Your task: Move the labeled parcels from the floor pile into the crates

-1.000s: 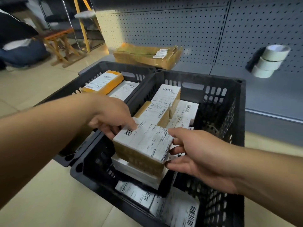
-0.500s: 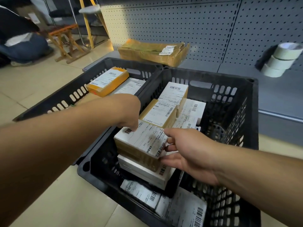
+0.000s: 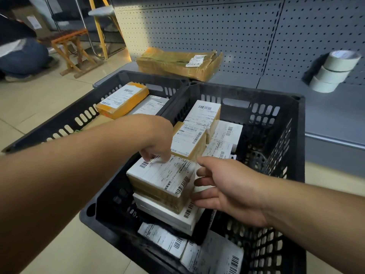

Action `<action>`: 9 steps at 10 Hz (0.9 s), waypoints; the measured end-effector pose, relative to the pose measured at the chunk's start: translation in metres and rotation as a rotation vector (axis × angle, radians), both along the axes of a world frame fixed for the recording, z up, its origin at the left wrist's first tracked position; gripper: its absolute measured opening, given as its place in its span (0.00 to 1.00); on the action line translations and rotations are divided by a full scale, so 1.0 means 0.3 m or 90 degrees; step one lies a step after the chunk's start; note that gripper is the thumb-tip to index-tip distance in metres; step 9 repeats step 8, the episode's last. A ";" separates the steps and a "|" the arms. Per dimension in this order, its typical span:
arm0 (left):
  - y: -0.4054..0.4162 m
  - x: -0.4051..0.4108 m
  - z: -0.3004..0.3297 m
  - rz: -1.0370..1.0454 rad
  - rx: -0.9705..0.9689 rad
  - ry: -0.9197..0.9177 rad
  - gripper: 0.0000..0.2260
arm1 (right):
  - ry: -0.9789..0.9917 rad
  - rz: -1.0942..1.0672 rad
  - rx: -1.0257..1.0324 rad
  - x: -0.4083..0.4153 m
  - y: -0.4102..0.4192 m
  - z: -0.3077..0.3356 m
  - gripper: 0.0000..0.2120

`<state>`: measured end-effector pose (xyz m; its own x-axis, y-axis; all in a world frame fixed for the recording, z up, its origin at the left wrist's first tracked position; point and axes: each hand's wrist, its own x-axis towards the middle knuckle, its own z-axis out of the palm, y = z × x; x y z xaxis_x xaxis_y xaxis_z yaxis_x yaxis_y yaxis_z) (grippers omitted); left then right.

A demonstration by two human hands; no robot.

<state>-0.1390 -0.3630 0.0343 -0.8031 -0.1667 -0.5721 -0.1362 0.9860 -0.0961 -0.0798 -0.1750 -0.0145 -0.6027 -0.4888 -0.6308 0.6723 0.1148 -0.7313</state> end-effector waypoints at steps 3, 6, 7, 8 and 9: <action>0.036 -0.035 -0.043 -0.087 -0.113 -0.112 0.15 | -0.003 -0.071 0.066 -0.078 0.113 0.022 0.26; 0.026 0.032 -0.081 -0.061 -0.081 -0.014 0.17 | -0.039 -0.128 0.073 -0.071 0.198 0.131 0.24; 0.049 0.065 -0.034 0.002 -0.042 -0.022 0.10 | -0.015 -0.184 0.093 -0.046 0.227 0.227 0.21; 0.091 0.090 0.058 0.052 0.066 0.005 0.14 | 0.033 -0.251 0.154 -0.042 0.268 0.318 0.18; 0.091 0.090 0.058 0.052 0.066 0.005 0.14 | 0.033 -0.251 0.154 -0.042 0.268 0.318 0.18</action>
